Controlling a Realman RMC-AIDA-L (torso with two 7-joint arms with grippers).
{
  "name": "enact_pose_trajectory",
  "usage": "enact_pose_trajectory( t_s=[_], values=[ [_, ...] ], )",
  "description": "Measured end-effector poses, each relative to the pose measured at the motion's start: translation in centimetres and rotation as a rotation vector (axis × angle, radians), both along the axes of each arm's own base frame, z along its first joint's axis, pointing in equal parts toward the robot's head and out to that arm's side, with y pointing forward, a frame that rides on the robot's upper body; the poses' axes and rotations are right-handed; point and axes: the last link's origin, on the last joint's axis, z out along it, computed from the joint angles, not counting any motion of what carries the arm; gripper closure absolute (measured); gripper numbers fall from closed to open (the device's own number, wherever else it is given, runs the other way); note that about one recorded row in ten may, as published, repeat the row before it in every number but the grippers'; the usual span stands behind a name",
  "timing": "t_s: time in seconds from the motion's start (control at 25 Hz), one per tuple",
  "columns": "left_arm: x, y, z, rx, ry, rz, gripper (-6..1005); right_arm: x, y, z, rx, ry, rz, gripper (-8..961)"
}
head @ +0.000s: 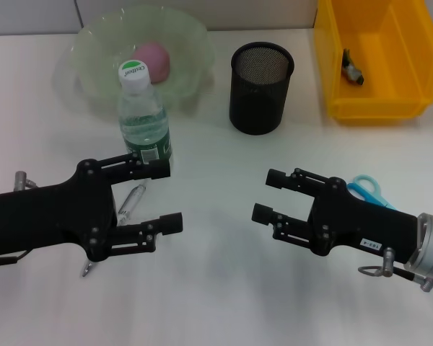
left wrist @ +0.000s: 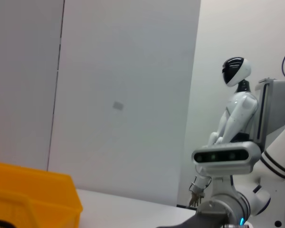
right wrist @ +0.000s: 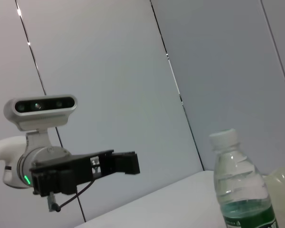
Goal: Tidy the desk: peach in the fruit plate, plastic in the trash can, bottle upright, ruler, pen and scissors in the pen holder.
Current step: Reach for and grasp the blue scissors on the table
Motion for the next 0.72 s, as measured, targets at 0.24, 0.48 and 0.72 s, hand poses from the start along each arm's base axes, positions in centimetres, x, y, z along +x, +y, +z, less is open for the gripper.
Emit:
enact_pose_trajectory(
  t_s=[0.24, 0.48, 0.72],
  values=[
    [-0.9, -0.4, -0.7, -0.014, 0.031, 0.022, 246, 0.4, 0.9, 0.9, -0.023, 0.02, -0.074, 273],
    [-1.2, -0.3, -1.4, -0.014, 0.055, 0.035, 246, 0.8, 3.0, 3.3, -0.066, 0.013, -0.154, 272],
    [-1.1, -0.1, -1.7, -0.002, 0.061, 0.033, 246, 0.8, 6.4, 8.6, -0.123, -0.068, -0.302, 272]
  ],
)
